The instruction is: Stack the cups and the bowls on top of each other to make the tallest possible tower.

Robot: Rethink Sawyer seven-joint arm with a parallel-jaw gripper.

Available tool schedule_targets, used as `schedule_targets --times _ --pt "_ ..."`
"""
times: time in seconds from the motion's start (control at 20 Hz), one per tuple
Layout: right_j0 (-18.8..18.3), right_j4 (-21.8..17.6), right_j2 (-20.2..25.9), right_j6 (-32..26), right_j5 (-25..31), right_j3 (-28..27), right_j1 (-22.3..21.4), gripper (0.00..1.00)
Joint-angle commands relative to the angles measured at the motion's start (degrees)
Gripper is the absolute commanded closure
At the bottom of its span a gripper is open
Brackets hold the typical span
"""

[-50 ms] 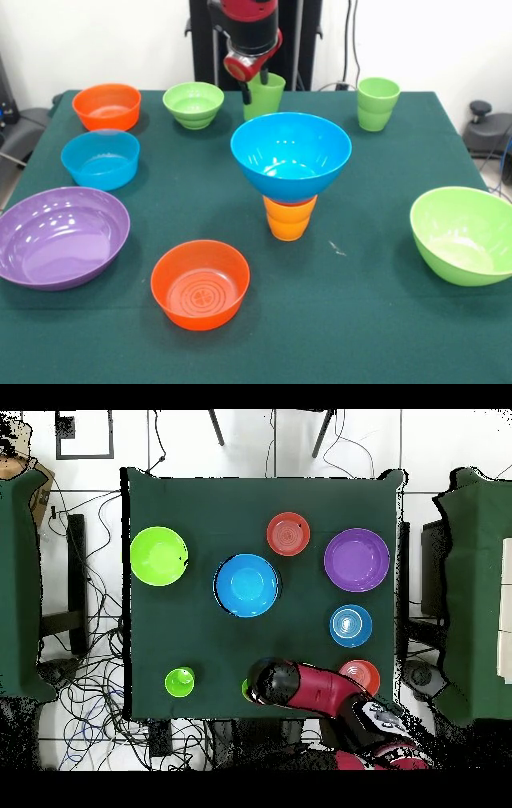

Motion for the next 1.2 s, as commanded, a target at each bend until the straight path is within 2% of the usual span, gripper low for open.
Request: schedule_targets --times 0.05,1.2 --pt "2.2 -1.6 1.4 14.2 -6.8 -1.5 2.1 0.0" --pt "2.1 -2.3 0.7 14.2 -8.6 -1.9 0.9 0.0"
